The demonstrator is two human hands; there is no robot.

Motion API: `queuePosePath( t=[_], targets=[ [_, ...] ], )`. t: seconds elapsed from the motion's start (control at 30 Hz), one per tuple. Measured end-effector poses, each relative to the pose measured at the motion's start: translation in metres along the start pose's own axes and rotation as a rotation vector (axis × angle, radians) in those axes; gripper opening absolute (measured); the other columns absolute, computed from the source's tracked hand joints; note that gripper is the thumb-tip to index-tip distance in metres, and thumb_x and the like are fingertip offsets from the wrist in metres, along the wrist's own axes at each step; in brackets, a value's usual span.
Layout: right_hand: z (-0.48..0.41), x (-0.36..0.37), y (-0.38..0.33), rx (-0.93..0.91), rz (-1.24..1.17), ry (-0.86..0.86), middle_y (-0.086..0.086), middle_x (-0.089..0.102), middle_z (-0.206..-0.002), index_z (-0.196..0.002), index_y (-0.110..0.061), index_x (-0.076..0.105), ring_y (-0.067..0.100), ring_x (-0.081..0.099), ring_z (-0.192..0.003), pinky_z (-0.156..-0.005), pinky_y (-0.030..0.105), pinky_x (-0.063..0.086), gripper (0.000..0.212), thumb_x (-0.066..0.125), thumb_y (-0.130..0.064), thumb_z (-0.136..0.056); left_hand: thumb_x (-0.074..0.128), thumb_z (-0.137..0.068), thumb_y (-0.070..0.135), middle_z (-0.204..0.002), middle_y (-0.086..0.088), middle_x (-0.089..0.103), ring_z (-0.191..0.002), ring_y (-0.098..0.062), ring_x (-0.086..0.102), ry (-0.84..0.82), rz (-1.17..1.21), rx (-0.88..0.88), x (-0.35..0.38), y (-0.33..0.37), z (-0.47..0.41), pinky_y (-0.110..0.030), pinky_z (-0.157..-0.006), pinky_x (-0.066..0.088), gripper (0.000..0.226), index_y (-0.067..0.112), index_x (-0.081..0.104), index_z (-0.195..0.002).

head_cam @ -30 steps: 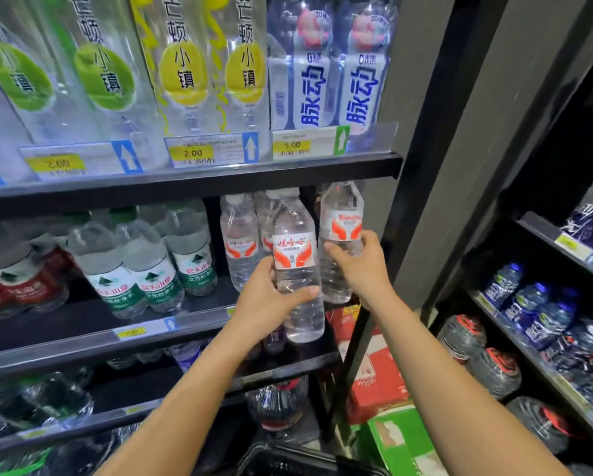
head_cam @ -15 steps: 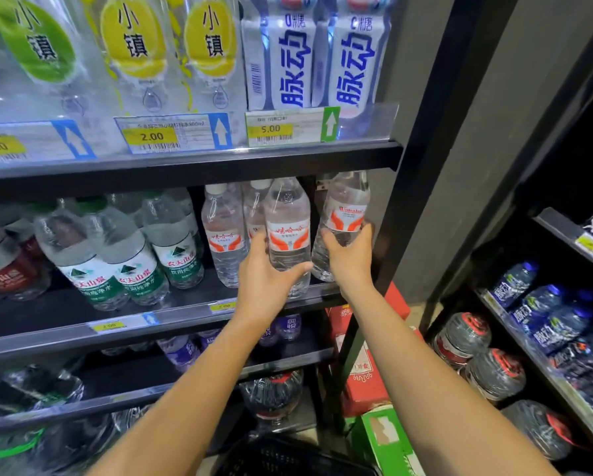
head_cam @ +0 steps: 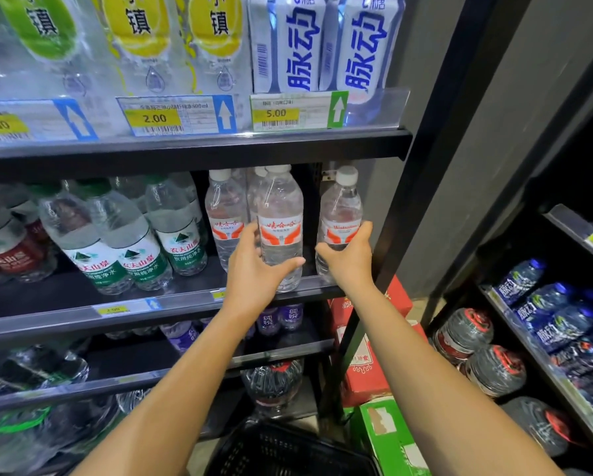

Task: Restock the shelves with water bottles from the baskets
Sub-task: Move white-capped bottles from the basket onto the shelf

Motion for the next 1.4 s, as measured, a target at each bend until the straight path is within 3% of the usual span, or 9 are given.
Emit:
queuePosePath(
  t=[0.13, 0.27, 0.43, 0.8, 0.87, 0.93, 1.03, 1.17, 1.4],
  targets=[
    [-0.004, 0.003, 0.004, 0.023, -0.015, -0.018, 0.006, 0.056, -0.118, -0.119, -0.019, 0.036, 0.016, 0.057, -0.101, -0.072, 0.015, 0.043, 0.055, 0.073, -0.010, -0.080, 0.086, -0.070, 0.021, -0.103, 0.028, 0.053, -0.087, 0.031, 0.048, 0.013, -0.008, 0.021, -0.005, 0.001, 0.003, 0.006, -0.073, 0.037, 0.077, 0.019, 0.042, -0.133],
    [-0.009, 0.007, 0.001, -0.004, -0.015, -0.053, 0.002, 0.059, -0.115, -0.125, -0.016, 0.038, 0.013, 0.056, -0.102, -0.083, 0.022, 0.042, 0.057, 0.074, -0.011, -0.081, 0.086, -0.069, 0.022, -0.112, 0.018, 0.059, -0.090, 0.030, 0.047, 0.031, -0.008, 0.023, -0.012, -0.001, 0.004, 0.006, -0.074, 0.036, 0.078, 0.018, 0.043, -0.134],
    [-0.025, 0.017, -0.002, 0.037, 0.011, -0.096, 0.003, 0.061, -0.106, -0.107, -0.017, 0.041, 0.015, 0.057, -0.094, -0.080, 0.024, 0.044, 0.050, 0.080, -0.022, -0.077, 0.087, -0.068, 0.017, -0.110, 0.021, 0.059, -0.090, 0.026, 0.052, 0.029, 0.001, 0.018, -0.021, -0.005, 0.004, 0.004, -0.073, 0.038, 0.075, 0.019, 0.046, -0.130],
    [-0.049, 0.049, -0.005, 0.146, 0.022, -0.115, 0.009, 0.062, -0.111, -0.129, -0.003, 0.051, 0.019, 0.059, -0.101, -0.076, 0.017, 0.041, 0.057, 0.077, -0.014, -0.079, 0.086, -0.068, 0.015, -0.105, 0.021, 0.059, -0.083, 0.023, 0.053, 0.036, -0.022, 0.031, -0.033, -0.004, 0.000, 0.002, -0.070, 0.039, 0.069, 0.014, 0.049, -0.126],
    [-0.046, 0.050, -0.003, 0.211, 0.025, -0.105, 0.013, 0.062, -0.121, -0.130, 0.000, 0.051, 0.025, 0.059, -0.112, -0.078, 0.018, 0.042, 0.059, 0.076, -0.018, -0.080, 0.086, -0.068, 0.015, -0.105, 0.020, 0.059, -0.083, 0.022, 0.053, 0.041, -0.022, 0.033, -0.034, -0.004, 0.001, 0.001, -0.070, 0.039, 0.069, 0.014, 0.050, -0.125],
    [-0.036, 0.043, -0.011, 0.178, 0.023, -0.072, 0.013, 0.061, -0.123, -0.129, 0.000, 0.049, 0.028, 0.058, -0.116, -0.085, 0.026, 0.045, 0.056, 0.072, -0.024, -0.084, 0.087, -0.067, 0.014, -0.107, 0.014, 0.062, -0.083, 0.020, 0.054, 0.039, -0.018, 0.032, -0.035, -0.002, 0.003, 0.001, -0.070, 0.040, 0.070, 0.014, 0.050, -0.126],
    [0.002, 0.027, -0.036, -0.007, -0.134, -0.053, 0.001, 0.063, -0.114, -0.127, -0.012, 0.049, 0.010, 0.060, -0.104, -0.085, 0.023, 0.047, 0.051, 0.068, -0.036, -0.086, 0.088, -0.065, 0.015, -0.110, 0.012, 0.064, -0.087, 0.017, 0.057, 0.028, -0.014, 0.037, -0.033, 0.001, 0.006, 0.000, -0.071, 0.042, 0.070, 0.016, 0.051, -0.125],
    [0.048, 0.038, -0.061, -0.105, -0.121, -0.351, -0.005, 0.059, -0.127, -0.132, -0.024, 0.047, 0.007, 0.059, -0.111, -0.090, 0.026, 0.051, 0.071, 0.079, -0.044, -0.072, 0.088, -0.064, 0.015, -0.104, 0.018, 0.065, -0.088, 0.012, 0.061, -0.012, -0.010, 0.051, -0.022, 0.008, 0.012, -0.005, -0.071, 0.045, 0.071, 0.022, 0.052, -0.125],
    [0.054, 0.013, -0.077, -0.136, 0.045, -0.338, -0.015, 0.063, -0.100, -0.118, -0.020, 0.055, -0.002, 0.062, -0.089, -0.068, 0.008, 0.050, 0.061, 0.087, -0.025, -0.066, 0.084, -0.068, 0.009, -0.109, 0.018, 0.065, -0.098, 0.011, 0.060, -0.113, 0.024, 0.095, 0.005, 0.023, 0.023, -0.013, -0.082, 0.052, 0.071, 0.034, 0.047, -0.124]
  ],
)
Point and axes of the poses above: each hand's wrist, its own z-axis away from the middle knuckle, its own x-axis out of the palm, y = z × x, the point moved 9 cm from there along -z, towards the middle knuckle
